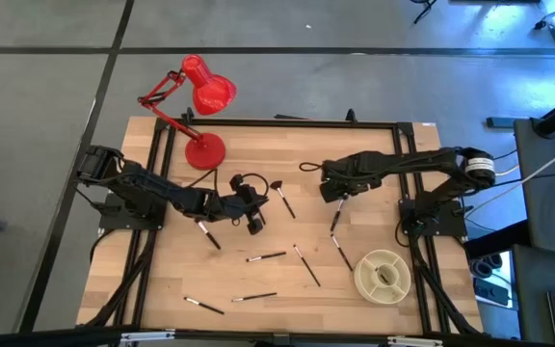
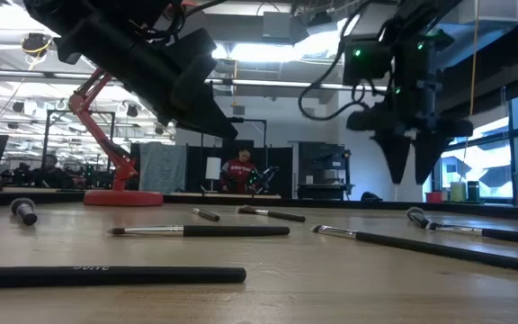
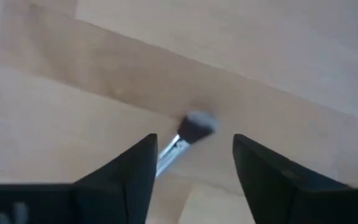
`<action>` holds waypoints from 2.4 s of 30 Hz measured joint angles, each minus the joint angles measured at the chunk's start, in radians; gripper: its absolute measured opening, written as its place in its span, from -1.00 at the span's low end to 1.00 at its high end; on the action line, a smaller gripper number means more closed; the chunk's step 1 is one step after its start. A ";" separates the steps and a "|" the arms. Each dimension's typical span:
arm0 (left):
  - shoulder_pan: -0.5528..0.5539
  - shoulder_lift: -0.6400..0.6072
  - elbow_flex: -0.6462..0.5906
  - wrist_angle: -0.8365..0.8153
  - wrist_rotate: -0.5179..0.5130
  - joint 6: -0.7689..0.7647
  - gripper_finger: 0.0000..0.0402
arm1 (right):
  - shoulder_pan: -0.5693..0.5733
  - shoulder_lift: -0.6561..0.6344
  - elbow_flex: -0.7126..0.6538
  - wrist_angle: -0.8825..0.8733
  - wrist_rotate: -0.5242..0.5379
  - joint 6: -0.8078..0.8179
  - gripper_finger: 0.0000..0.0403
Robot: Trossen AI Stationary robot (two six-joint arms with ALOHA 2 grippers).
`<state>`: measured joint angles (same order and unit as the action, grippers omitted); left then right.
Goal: Sort items
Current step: Put the powder brush into the brush organizer
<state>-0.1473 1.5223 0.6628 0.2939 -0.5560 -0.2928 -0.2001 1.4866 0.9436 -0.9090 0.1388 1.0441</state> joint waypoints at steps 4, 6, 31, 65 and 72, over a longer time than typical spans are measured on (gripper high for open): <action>0.018 0.002 0.000 -0.005 0.018 0.000 -0.78 | -0.003 0.071 0.000 0.024 -0.002 0.019 0.11; 0.023 0.013 0.000 -0.007 0.036 0.000 -0.75 | -0.003 0.106 0.000 0.027 -0.005 0.017 0.10; 0.024 0.034 -0.001 -0.009 0.095 -0.008 -0.72 | -0.021 0.190 -0.001 0.203 -0.017 -0.157 -0.93; -0.046 0.033 0.000 0.227 -0.036 0.116 -0.96 | 0.998 -0.470 0.181 -0.015 0.717 -0.283 -0.99; -0.083 0.033 0.000 0.226 -0.036 0.157 -0.99 | 1.187 -0.329 0.213 -0.146 0.730 -0.080 -0.99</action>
<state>-0.2299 1.5554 0.6628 0.5201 -0.5922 -0.1361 0.9871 1.1578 1.1564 -1.0549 0.8690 0.9638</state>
